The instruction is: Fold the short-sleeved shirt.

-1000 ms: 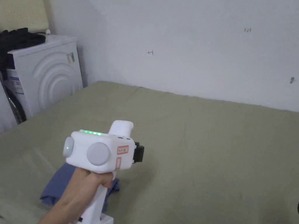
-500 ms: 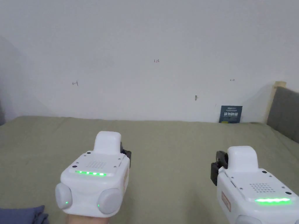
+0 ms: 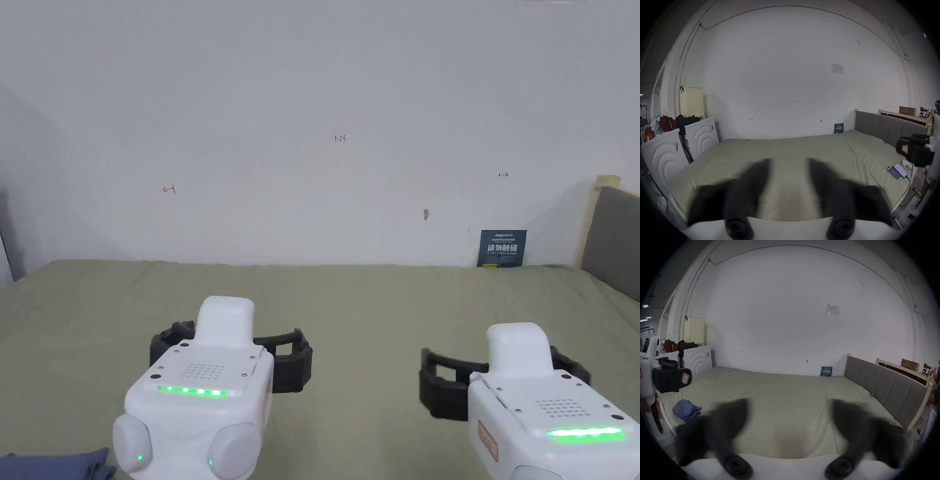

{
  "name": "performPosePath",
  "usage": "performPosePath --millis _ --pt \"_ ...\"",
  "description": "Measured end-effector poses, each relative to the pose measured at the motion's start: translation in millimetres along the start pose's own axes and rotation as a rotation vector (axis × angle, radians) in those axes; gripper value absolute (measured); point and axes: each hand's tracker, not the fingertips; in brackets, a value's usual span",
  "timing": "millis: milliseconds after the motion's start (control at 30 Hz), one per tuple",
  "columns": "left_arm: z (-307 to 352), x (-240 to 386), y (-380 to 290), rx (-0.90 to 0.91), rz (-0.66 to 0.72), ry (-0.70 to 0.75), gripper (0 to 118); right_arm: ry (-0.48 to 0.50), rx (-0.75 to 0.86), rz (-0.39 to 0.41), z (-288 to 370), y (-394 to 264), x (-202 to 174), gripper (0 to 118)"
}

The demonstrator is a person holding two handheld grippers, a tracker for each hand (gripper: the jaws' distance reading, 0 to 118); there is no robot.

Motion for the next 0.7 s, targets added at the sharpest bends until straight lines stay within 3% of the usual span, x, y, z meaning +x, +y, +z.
performPosePath --millis 33,167,333,500,600,700 --pt "5.2 -0.1 -2.1 0.005 -0.022 0.042 118 0.000 0.060 -0.002 1.8 -2.3 -2.0 118" --pt "-1.6 -0.4 -5.6 -0.045 -0.030 0.055 118 0.005 0.019 0.008 -4.1 -0.4 -0.4 118" --pt "-7.9 -16.4 -8.0 -0.075 0.086 -0.014 118 0.014 0.015 -0.038 -5.3 2.0 7.0 118" --pt "-2.5 -31.2 -3.9 -0.083 0.163 -0.078 118 0.008 0.021 -0.022 1.2 -2.3 12.9 118" --pt "1.7 -29.3 -4.4 -0.063 0.113 -0.007 118 0.022 0.031 -0.017 4.3 -0.8 17.2 118" --pt "1.9 -29.0 -4.8 -0.064 0.097 -0.043 118 0.026 0.035 -0.010 7.3 0.1 18.8 118"
